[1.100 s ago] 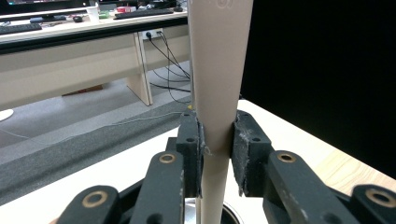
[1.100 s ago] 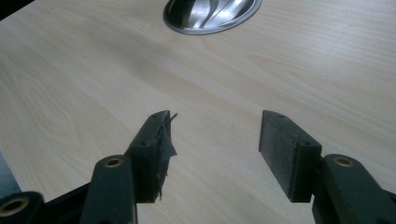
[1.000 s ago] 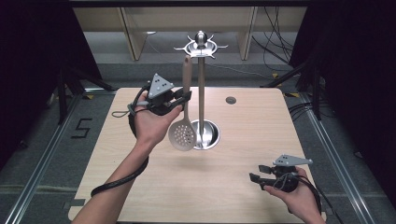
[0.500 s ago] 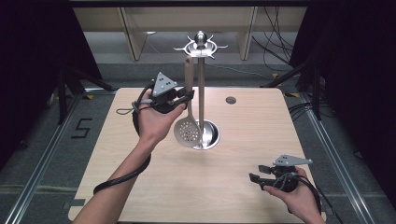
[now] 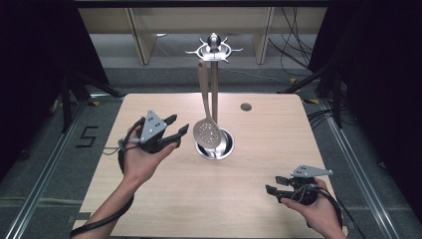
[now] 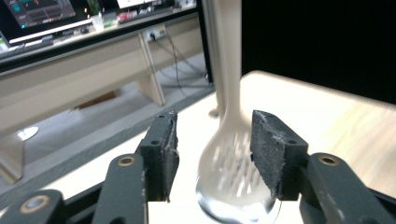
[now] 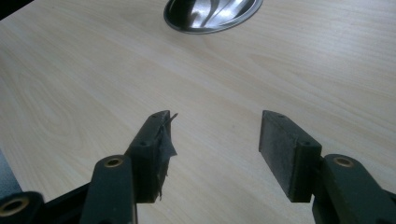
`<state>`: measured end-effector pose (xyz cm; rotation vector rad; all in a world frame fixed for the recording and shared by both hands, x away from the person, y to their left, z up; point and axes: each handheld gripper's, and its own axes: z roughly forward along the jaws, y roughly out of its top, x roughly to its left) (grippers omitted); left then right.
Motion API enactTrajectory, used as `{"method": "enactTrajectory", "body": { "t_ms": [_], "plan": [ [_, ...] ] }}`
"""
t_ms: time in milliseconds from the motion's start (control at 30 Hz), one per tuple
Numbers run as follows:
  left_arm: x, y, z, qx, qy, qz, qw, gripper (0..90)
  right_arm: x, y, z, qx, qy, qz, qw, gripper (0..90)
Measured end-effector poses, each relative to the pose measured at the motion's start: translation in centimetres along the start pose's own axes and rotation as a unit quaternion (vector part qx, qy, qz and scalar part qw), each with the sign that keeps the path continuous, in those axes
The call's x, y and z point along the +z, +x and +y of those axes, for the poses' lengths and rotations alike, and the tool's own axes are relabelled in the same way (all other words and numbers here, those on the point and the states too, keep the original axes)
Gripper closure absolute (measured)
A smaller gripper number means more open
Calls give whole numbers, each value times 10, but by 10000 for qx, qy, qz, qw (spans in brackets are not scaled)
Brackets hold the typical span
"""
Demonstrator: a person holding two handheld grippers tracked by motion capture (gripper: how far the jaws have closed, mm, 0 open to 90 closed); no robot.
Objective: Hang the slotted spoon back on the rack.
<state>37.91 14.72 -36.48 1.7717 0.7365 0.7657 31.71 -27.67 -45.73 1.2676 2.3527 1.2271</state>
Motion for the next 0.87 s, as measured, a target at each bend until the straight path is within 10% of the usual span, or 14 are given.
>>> {"method": "enactTrajectory", "body": {
  "t_ms": [300,467,867],
  "plan": [
    [-25,12,-75,325,624,175,9974,458,0,2,0,150,37,14,9999,445],
    [-38,15,-120,141,995,184,9948,479,0,2,0,153,38,24,9999,445],
    [-39,30,-127,-428,1003,-2,9940,447,4,-2,-1,78,46,191,9998,444]
  ]
}}
